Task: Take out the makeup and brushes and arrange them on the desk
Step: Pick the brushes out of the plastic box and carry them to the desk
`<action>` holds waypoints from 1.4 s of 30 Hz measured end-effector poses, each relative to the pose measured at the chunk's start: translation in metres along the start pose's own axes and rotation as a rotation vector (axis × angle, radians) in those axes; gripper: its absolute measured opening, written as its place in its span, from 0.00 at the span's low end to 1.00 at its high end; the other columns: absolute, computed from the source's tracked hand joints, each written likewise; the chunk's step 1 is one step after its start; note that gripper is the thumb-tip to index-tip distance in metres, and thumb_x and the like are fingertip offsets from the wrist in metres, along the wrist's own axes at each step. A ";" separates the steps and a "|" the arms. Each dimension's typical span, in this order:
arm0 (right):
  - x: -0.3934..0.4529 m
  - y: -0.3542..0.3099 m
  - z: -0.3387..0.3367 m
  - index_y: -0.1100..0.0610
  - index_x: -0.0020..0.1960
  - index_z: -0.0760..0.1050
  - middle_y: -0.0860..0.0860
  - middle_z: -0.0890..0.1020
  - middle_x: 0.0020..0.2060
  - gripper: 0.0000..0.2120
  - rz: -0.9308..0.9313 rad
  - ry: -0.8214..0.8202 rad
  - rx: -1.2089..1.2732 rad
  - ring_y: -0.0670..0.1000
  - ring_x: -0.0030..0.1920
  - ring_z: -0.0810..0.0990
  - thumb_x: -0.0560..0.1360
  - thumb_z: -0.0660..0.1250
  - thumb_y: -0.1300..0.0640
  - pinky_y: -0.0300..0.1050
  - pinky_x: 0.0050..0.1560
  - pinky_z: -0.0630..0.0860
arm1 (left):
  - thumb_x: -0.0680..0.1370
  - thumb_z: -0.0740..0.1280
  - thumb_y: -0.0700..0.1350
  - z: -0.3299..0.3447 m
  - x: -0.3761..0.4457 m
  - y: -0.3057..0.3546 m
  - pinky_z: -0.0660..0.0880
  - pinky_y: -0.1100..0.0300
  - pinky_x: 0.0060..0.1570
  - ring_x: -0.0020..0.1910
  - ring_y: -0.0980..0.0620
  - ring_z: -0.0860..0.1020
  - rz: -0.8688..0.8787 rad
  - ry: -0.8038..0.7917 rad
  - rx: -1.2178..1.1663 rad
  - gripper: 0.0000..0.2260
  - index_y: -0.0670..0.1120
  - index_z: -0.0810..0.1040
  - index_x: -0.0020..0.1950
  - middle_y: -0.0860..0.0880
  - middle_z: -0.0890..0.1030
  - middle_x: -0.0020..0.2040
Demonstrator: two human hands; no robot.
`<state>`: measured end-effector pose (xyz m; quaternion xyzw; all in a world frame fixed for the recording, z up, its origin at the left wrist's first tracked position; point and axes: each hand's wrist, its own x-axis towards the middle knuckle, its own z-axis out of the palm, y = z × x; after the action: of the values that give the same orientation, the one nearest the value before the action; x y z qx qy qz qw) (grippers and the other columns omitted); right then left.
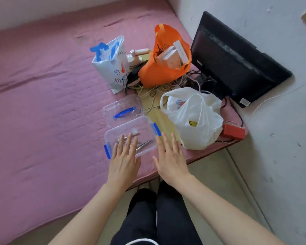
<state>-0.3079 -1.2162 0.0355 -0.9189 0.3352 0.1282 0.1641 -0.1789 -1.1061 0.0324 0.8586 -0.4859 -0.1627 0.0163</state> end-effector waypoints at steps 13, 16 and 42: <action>0.113 0.020 0.058 0.59 0.78 0.42 0.57 0.47 0.78 0.33 -0.317 -0.163 -0.152 0.62 0.76 0.40 0.81 0.52 0.45 0.56 0.75 0.50 | 0.82 0.54 0.52 0.090 0.042 -0.040 0.49 0.52 0.75 0.78 0.47 0.43 -0.285 -0.071 -0.042 0.28 0.46 0.47 0.78 0.48 0.48 0.79; 0.143 0.021 0.085 0.59 0.78 0.41 0.56 0.46 0.78 0.32 -0.339 -0.193 -0.154 0.61 0.76 0.39 0.81 0.51 0.45 0.54 0.76 0.46 | 0.82 0.52 0.51 0.121 0.060 -0.057 0.49 0.52 0.75 0.78 0.47 0.44 -0.287 -0.108 -0.042 0.27 0.46 0.46 0.78 0.48 0.48 0.79; 0.321 -0.010 0.267 0.60 0.66 0.64 0.56 0.72 0.61 0.18 -0.679 -0.334 -0.433 0.58 0.61 0.72 0.77 0.58 0.60 0.51 0.51 0.73 | 0.79 0.59 0.39 0.291 0.183 -0.119 0.72 0.49 0.57 0.63 0.42 0.70 -0.143 -0.499 -0.341 0.16 0.44 0.71 0.67 0.44 0.71 0.65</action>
<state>-0.0966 -1.2895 -0.3173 -0.9568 -0.0519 0.2811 0.0526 -0.0794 -1.1598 -0.3134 0.8090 -0.3788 -0.4486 0.0290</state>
